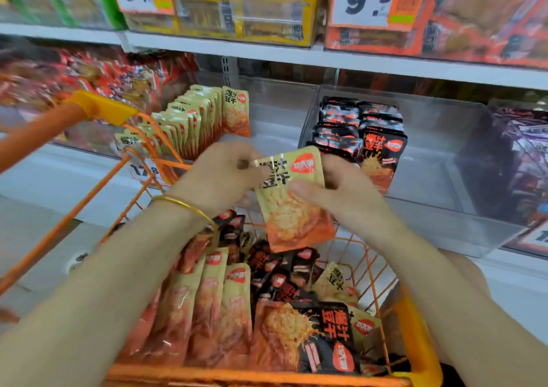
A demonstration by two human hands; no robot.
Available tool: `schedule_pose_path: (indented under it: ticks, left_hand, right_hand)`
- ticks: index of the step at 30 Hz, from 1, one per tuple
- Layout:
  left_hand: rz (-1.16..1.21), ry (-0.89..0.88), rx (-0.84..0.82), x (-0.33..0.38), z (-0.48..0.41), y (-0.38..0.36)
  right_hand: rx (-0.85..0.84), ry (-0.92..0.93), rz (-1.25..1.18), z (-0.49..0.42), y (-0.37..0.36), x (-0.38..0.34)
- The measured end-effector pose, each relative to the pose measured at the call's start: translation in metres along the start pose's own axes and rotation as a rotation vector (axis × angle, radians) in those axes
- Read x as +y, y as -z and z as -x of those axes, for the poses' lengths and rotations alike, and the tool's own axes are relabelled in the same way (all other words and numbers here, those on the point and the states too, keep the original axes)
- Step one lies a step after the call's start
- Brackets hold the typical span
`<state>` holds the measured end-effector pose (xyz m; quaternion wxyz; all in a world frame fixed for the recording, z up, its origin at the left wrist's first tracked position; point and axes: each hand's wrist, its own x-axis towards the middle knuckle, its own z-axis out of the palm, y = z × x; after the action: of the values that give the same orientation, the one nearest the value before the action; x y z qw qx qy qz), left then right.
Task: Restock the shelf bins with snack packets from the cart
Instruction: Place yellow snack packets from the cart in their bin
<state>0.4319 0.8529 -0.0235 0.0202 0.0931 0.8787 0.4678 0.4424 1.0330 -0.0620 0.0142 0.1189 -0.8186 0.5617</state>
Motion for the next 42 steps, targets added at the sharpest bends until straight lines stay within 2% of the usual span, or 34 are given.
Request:
schedule_pose_path:
  ticks: [2, 4, 7, 11, 16, 18, 21, 25, 29, 36, 42]
  left_hand:
    - [0.021, -0.020, 0.120, -0.002, -0.010, 0.020]
    - [0.029, 0.000, 0.247, -0.012, -0.023, 0.033]
    - [-0.193, -0.025, 0.373, -0.037, -0.038, 0.041]
    - [-0.484, -0.165, 0.314, -0.060, -0.051, 0.032]
    - [-0.584, -0.232, 0.411, -0.096, -0.055, 0.023]
    - [-0.620, -0.229, 0.407, -0.101, -0.057, 0.022]
    - [-0.689, -0.218, 0.402, -0.109, -0.059, 0.023]
    - [-0.750, -0.199, 0.373, -0.116, -0.056, 0.022]
    - [-0.767, -0.192, 0.369, -0.119, -0.056, 0.019]
    - [-0.780, -0.204, 0.442, -0.122, -0.057, 0.015]
    - [-0.721, -0.228, 0.476, -0.123, -0.057, 0.017]
  right_hand:
    - [-0.076, 0.036, 0.134, -0.019, -0.015, -0.017]
    - [-0.068, 0.032, 0.135, -0.046, -0.026, -0.029]
    - [0.018, -0.128, -0.125, -0.098, -0.041, -0.036]
    - [0.147, -0.307, -0.155, -0.185, -0.067, -0.006]
    - [0.194, -0.473, 0.118, -0.270, -0.101, 0.061]
    - [0.241, -0.476, 0.128, -0.283, -0.113, 0.069]
    - [0.404, -0.411, 0.156, -0.299, -0.121, 0.078]
    - [0.450, -0.370, 0.295, -0.312, -0.133, 0.081]
    - [0.560, -0.426, 0.317, -0.320, -0.133, 0.078]
    - [0.544, -0.396, 0.315, -0.333, -0.138, 0.080]
    - [0.539, -0.545, 0.316, -0.322, -0.131, 0.067]
